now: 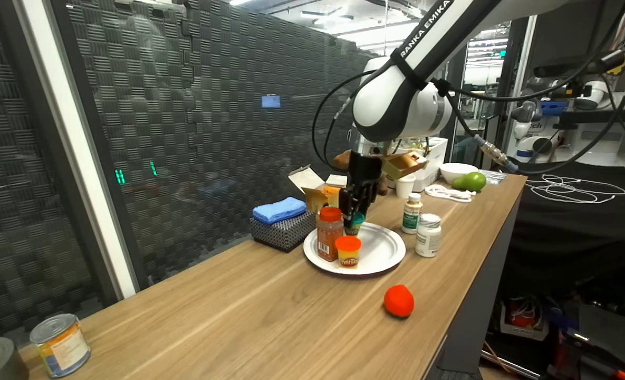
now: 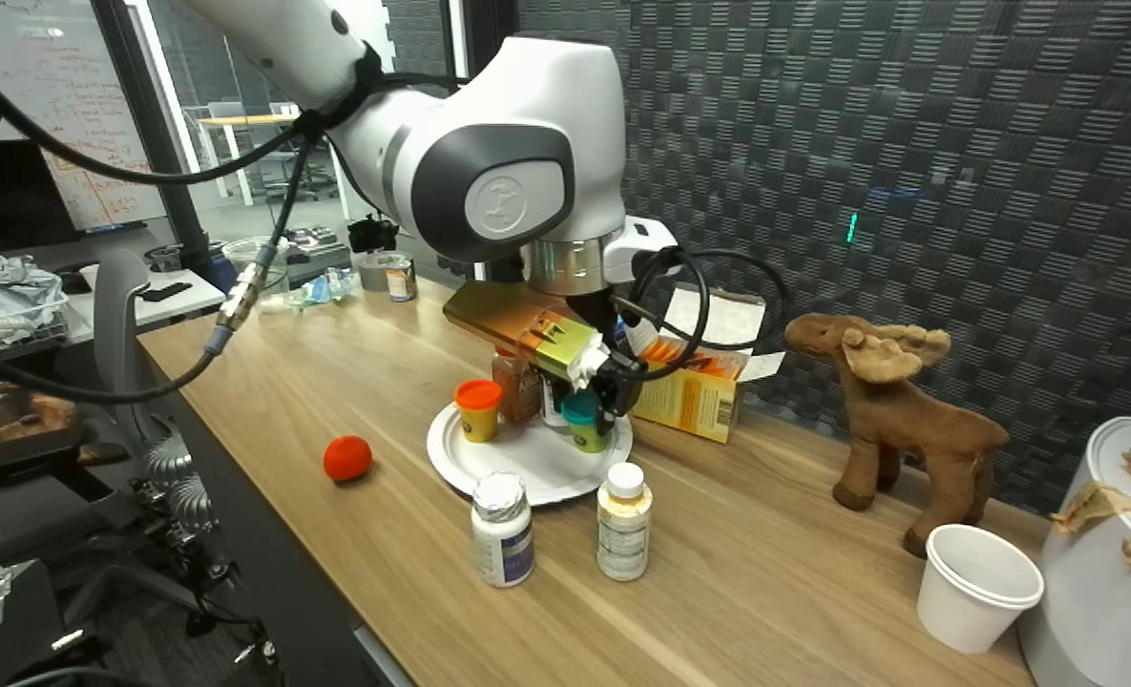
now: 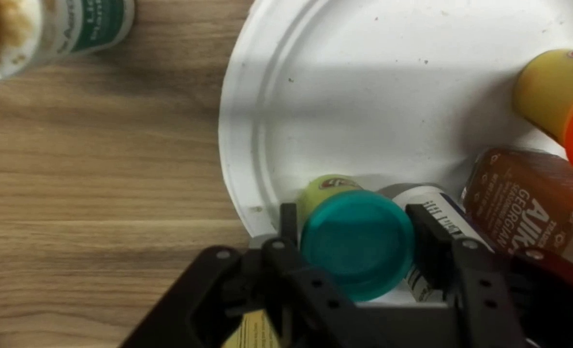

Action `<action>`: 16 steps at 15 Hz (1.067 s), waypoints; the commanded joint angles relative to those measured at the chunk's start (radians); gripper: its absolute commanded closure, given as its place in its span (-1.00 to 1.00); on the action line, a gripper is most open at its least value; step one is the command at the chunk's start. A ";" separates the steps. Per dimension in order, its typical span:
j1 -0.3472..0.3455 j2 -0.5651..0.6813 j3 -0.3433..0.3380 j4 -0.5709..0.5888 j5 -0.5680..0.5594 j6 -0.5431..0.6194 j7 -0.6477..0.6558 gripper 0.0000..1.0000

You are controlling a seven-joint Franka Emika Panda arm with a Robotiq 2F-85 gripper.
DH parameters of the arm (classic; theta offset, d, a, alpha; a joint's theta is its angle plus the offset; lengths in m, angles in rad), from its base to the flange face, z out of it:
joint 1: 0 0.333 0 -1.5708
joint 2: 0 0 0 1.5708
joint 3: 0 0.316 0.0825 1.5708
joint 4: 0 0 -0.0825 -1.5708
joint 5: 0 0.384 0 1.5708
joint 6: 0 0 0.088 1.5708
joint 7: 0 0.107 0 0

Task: Put the bottles on the tray

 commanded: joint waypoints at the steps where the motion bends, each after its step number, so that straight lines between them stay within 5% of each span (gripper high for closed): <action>1: -0.014 -0.029 0.010 -0.022 -0.006 0.004 -0.017 -0.86; 3: -0.020 -0.041 0.012 -0.026 0.001 0.004 -0.022 -1.00; 8: -0.033 -0.090 0.000 -0.039 0.009 -0.012 -0.001 -0.99; 16: -0.009 -0.190 -0.107 -0.027 -0.020 -0.176 0.350 -1.00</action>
